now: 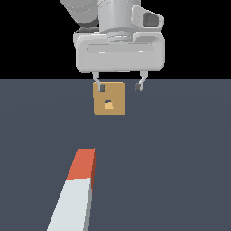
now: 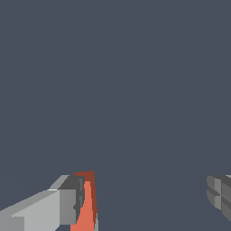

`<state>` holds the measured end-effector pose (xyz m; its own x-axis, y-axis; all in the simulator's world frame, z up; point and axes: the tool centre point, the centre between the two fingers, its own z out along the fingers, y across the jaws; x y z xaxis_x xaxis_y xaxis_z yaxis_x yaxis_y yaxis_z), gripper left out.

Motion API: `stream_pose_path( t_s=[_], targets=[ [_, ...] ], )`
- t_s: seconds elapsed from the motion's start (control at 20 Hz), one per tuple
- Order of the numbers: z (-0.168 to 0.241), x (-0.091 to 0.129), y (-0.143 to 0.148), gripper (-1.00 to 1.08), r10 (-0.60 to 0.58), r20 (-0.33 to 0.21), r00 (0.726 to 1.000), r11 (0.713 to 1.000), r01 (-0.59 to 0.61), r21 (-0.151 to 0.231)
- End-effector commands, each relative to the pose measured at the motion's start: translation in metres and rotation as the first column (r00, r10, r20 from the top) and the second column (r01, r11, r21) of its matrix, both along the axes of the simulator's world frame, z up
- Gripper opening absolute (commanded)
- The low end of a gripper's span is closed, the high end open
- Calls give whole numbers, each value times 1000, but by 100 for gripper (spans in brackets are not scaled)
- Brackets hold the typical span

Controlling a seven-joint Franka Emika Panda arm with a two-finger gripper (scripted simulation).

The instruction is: Insert the peg into the horizontal hole in a box.

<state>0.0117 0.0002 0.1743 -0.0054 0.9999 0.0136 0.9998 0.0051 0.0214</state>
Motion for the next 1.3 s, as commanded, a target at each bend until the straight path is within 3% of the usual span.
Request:
stream_pose_path(
  t_s=[0.0,0.5,1.25],
  targets=[
    [0,0,0,100,0,0,1000,1000,0,0],
    [-17,-13,-31,100,13,-3,1000,1000,-13,-2],
    [-84,-60,-161,100,64,-18,998,998,-64,-11]
  ],
)
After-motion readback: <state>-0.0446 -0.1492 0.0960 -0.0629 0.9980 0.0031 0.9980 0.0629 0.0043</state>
